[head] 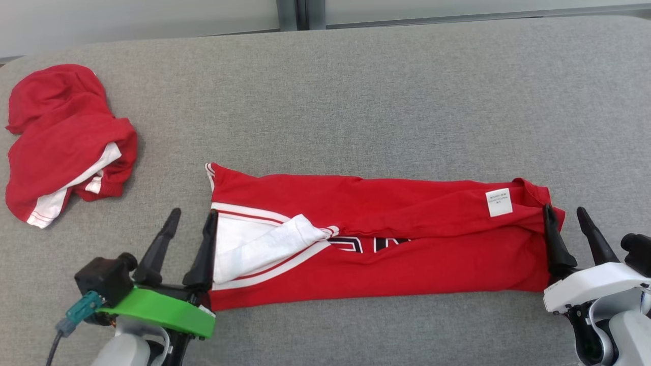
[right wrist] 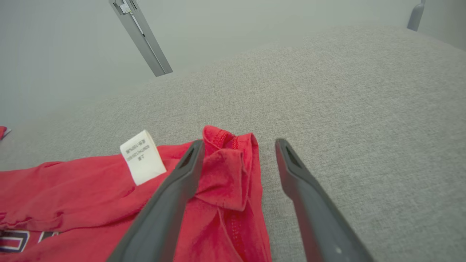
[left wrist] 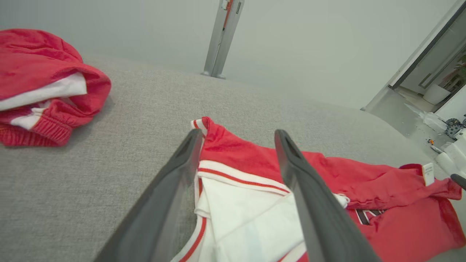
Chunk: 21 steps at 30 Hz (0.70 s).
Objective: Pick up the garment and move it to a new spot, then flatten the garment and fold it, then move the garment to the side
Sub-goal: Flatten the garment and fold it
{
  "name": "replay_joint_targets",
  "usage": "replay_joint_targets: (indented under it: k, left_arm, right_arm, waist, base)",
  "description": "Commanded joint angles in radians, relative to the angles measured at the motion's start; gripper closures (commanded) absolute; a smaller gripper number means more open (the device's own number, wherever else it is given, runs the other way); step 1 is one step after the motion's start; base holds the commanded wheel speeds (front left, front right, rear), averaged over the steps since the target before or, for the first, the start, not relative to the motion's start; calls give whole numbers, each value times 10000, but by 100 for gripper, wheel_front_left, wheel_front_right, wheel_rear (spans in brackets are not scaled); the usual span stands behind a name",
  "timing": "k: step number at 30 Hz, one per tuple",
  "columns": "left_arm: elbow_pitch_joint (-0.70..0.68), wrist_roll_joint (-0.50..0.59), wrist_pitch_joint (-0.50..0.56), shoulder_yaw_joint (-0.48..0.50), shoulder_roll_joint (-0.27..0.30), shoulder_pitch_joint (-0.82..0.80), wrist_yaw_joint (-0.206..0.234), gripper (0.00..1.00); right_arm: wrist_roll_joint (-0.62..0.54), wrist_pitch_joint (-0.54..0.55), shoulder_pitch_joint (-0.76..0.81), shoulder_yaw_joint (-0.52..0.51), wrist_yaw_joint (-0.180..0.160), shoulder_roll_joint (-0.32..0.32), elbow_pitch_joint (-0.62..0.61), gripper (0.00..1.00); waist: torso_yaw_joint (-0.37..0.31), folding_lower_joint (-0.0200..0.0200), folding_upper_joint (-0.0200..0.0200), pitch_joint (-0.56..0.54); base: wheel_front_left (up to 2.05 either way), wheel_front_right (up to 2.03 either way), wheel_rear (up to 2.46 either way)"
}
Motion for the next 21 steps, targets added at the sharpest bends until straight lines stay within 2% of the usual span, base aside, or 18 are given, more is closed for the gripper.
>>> replay_joint_targets:
  k: [1, 5, 12, 16, 21]
  left_arm:
    - [-122, 433, -31, 431, -115, 182, 37, 0]
    - [-516, 1870, -20, 1651, -661, 433, 99, 0]
    - [-880, 3784, -17, 3464, -1839, 856, -354, 0]
    - [-834, 4661, -17, 4054, -2297, 959, -606, 0]
    - [-583, 5079, -17, 4532, -2612, 1048, -827, 0]
  right_arm:
    - [-92, 62, 99, -56, -19, -16, -67, 0]
    - [-164, 219, -82, -84, -17, -16, -47, 0]
    - [-165, 503, -655, 102, -19, 126, 828, 0]
    - [-63, 508, -983, 270, -19, 189, 1683, 0]
    - [72, 382, -1235, 560, -17, 209, 2667, 0]
  waist:
    - [-30, 1, 0, -44]
    - [-49, 1, 0, -74]
    - [11, 1, 0, -30]
    - [89, 1, 0, -5]
    - [178, 1, 0, -14]
  base:
    - [0, 0, 0]
    - [0, 0, 0]
    - [0, 0, 0]
    - [0, 0, 0]
    - [0, 0, 0]
